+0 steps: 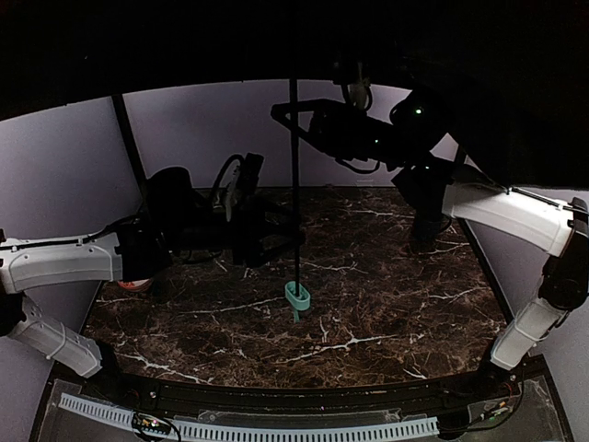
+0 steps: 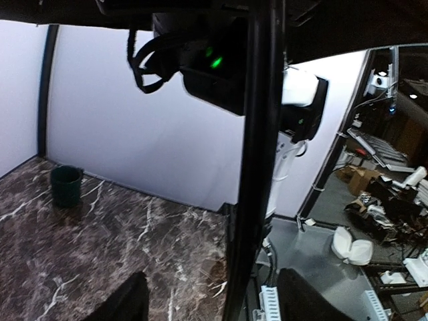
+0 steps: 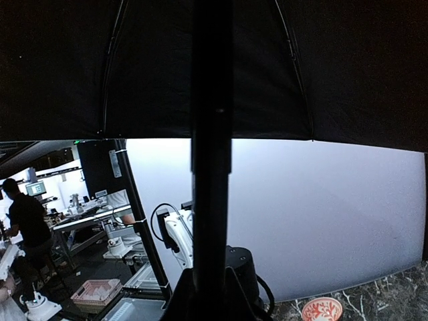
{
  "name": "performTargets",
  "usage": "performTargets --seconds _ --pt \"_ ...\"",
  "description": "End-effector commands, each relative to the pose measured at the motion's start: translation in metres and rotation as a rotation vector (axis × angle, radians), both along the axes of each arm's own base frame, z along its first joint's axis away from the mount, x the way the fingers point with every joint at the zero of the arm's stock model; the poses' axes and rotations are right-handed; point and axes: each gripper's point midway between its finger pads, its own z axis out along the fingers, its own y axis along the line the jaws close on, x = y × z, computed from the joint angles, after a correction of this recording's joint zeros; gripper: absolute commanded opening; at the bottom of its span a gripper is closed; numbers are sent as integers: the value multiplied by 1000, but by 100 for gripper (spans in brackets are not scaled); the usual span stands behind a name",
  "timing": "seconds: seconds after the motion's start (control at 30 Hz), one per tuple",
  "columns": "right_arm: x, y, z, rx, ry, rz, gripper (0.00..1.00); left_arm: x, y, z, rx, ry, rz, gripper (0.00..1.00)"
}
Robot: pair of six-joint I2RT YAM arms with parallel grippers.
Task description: Put away the umbrella
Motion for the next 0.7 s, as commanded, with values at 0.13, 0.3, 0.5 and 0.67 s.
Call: performTargets --seconds 0.13,0.3,0.5,0.67 --pt "-21 -17 34 136 -114 62 0 -49 -5 28 -237 -25 -296 61" --pt "-18 -14 32 131 -105 71 0 -58 -13 24 -251 12 -345 19" --pt "-10 -14 25 105 -74 31 0 -50 -10 24 -227 0 -266 0" --pt "42 -26 -7 16 82 -283 60 10 -6 11 -96 35 120 0"
